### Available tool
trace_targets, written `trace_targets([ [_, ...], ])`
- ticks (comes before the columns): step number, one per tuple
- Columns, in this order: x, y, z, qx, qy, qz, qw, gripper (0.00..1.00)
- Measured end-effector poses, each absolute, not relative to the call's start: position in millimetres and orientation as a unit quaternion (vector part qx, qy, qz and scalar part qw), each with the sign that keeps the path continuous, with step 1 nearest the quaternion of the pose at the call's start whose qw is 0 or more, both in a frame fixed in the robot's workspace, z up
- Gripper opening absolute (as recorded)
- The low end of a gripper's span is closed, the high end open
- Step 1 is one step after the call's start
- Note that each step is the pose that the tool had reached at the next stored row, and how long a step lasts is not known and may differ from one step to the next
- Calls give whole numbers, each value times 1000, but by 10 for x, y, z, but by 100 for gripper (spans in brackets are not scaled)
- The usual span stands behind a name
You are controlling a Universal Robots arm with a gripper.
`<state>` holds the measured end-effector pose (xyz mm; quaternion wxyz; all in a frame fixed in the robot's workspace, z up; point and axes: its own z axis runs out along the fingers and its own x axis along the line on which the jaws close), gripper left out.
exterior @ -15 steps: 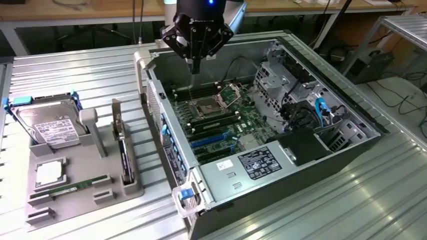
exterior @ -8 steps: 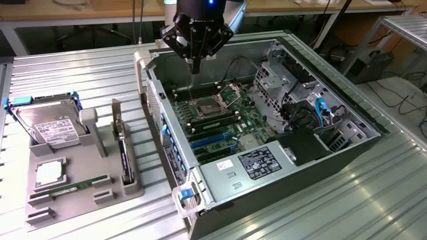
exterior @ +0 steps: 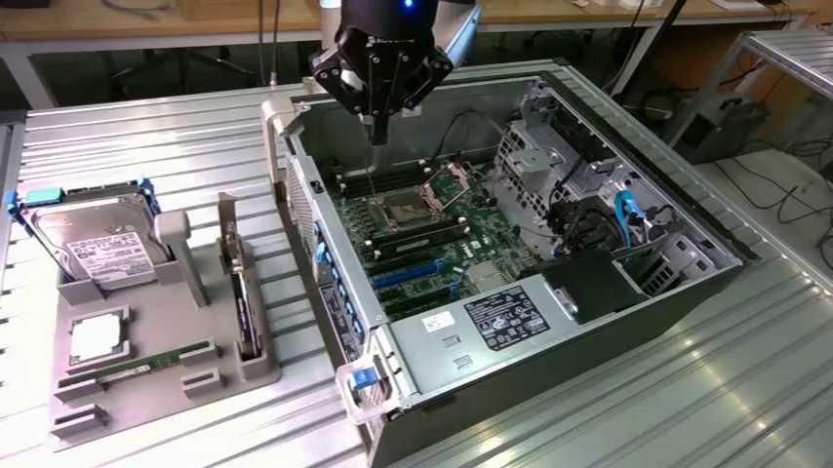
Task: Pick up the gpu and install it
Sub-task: 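Reach for the gpu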
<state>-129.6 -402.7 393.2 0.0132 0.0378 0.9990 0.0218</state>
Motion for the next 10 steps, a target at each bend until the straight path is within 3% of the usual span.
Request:
trace_targets([
  [10, -1626, -4205, 3933, 38, 999, 22, 14, 11],
])
